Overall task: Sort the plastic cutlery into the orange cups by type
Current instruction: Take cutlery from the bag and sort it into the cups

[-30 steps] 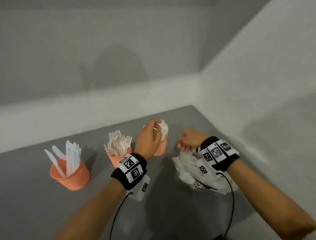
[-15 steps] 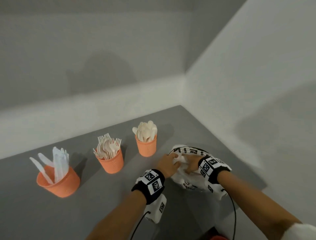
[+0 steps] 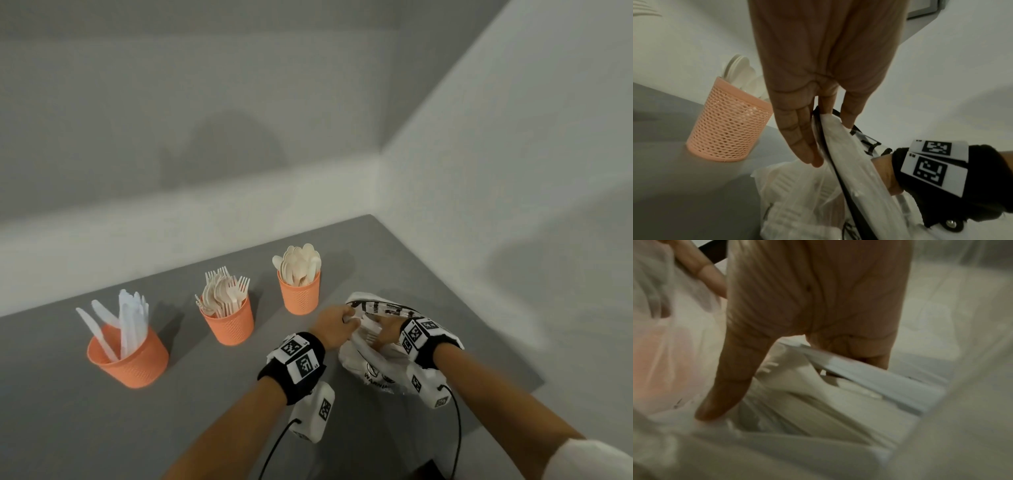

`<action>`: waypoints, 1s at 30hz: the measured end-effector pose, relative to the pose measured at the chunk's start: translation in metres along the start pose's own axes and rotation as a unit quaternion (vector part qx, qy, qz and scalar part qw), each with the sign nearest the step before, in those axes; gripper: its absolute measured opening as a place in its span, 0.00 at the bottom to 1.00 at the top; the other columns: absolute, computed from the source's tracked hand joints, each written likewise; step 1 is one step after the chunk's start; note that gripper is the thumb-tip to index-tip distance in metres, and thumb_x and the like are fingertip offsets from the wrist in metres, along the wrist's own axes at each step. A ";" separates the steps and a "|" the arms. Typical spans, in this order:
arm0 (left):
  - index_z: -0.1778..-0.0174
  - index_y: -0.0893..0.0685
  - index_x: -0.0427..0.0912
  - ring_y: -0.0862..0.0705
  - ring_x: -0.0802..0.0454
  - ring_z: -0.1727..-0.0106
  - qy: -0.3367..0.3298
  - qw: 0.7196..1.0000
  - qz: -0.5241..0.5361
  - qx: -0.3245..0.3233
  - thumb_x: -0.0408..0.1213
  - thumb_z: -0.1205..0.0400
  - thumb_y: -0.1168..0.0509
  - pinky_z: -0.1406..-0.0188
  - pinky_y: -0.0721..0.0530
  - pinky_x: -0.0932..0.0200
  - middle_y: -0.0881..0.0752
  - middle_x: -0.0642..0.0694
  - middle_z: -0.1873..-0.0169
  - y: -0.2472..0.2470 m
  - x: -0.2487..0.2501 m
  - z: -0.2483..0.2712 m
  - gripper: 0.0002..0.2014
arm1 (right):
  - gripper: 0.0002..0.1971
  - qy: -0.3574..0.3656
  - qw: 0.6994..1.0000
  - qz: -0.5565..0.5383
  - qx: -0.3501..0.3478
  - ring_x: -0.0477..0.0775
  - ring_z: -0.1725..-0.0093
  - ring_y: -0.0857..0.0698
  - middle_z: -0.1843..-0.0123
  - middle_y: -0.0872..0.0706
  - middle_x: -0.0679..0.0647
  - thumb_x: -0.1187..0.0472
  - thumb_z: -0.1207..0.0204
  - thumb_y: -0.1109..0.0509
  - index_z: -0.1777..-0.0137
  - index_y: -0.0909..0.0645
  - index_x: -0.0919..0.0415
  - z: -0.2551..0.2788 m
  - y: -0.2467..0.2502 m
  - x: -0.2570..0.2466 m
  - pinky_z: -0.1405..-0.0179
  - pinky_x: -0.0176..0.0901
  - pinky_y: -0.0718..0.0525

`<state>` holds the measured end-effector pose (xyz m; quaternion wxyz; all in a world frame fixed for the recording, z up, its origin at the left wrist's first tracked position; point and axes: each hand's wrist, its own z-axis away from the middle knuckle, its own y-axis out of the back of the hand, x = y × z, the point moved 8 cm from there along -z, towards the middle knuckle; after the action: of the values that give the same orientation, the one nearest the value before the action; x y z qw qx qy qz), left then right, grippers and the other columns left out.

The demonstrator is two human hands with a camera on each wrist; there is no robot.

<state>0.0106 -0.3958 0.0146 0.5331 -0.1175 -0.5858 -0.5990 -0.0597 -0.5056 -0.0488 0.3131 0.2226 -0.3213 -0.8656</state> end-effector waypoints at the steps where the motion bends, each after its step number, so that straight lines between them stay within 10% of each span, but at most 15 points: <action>1: 0.32 0.26 0.30 0.18 0.39 0.44 0.000 1.000 0.006 -0.001 0.36 0.16 0.43 0.42 0.19 0.46 0.20 0.34 0.42 0.001 0.001 0.000 0.18 | 0.48 0.004 1.000 -0.009 0.008 0.58 0.18 0.42 0.16 0.43 0.52 0.46 0.31 0.26 0.18 0.54 0.44 0.000 0.000 0.001 0.19 0.54 0.42; 6: 0.33 0.26 0.31 0.19 0.45 0.56 0.002 1.000 -0.002 0.003 0.33 0.16 0.43 0.67 0.19 0.62 0.20 0.35 0.44 0.005 0.007 0.000 0.16 | 0.40 0.027 0.998 -0.014 0.056 0.56 0.21 0.36 0.21 0.33 0.51 0.48 0.29 0.27 0.20 0.43 0.46 0.006 0.006 -0.001 0.22 0.50 0.39; 12: 0.55 0.20 0.40 0.22 0.45 0.49 -0.001 0.989 -0.134 0.068 0.30 0.19 0.43 0.47 0.24 0.53 0.20 0.36 0.50 0.014 0.015 -0.004 0.07 | 0.39 0.039 0.996 -0.005 0.085 0.56 0.23 0.32 0.23 0.30 0.52 0.47 0.31 0.26 0.22 0.38 0.49 0.007 0.010 -0.002 0.22 0.52 0.37; 16: 0.42 0.21 0.30 0.20 0.40 0.38 0.024 0.970 -0.225 0.092 0.30 0.18 0.44 0.44 0.22 0.54 0.18 0.34 0.40 0.015 0.014 -0.006 0.13 | 0.33 0.037 0.997 -0.030 0.060 0.57 0.30 0.25 0.28 0.23 0.56 0.54 0.28 0.26 0.24 0.34 0.53 0.015 0.011 -0.004 0.30 0.46 0.29; 23: 0.47 0.21 0.33 0.18 0.40 0.42 0.046 0.972 -0.224 0.056 0.33 0.18 0.43 0.46 0.20 0.53 0.17 0.35 0.42 0.019 0.004 -0.012 0.10 | 0.24 0.076 0.990 -0.067 0.094 0.57 0.34 0.21 0.35 0.18 0.57 0.59 0.27 0.27 0.32 0.26 0.61 0.031 0.020 -0.005 0.43 0.36 0.31; 30: 0.69 0.27 0.39 0.19 0.48 0.73 0.088 0.996 -0.015 0.004 0.30 0.19 0.44 0.56 0.13 0.51 0.18 0.40 0.70 0.016 -0.009 -0.015 0.11 | 0.21 0.133 0.975 -0.126 0.125 0.50 0.47 0.21 0.48 0.18 0.51 0.56 0.30 0.23 0.38 0.22 0.58 0.037 0.030 -0.012 0.43 0.40 0.24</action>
<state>0.0340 -0.4000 0.0124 0.5743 -0.0533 -0.5408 -0.6123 -0.0614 -0.5003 0.0002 0.2108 0.4117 -0.3514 -0.8140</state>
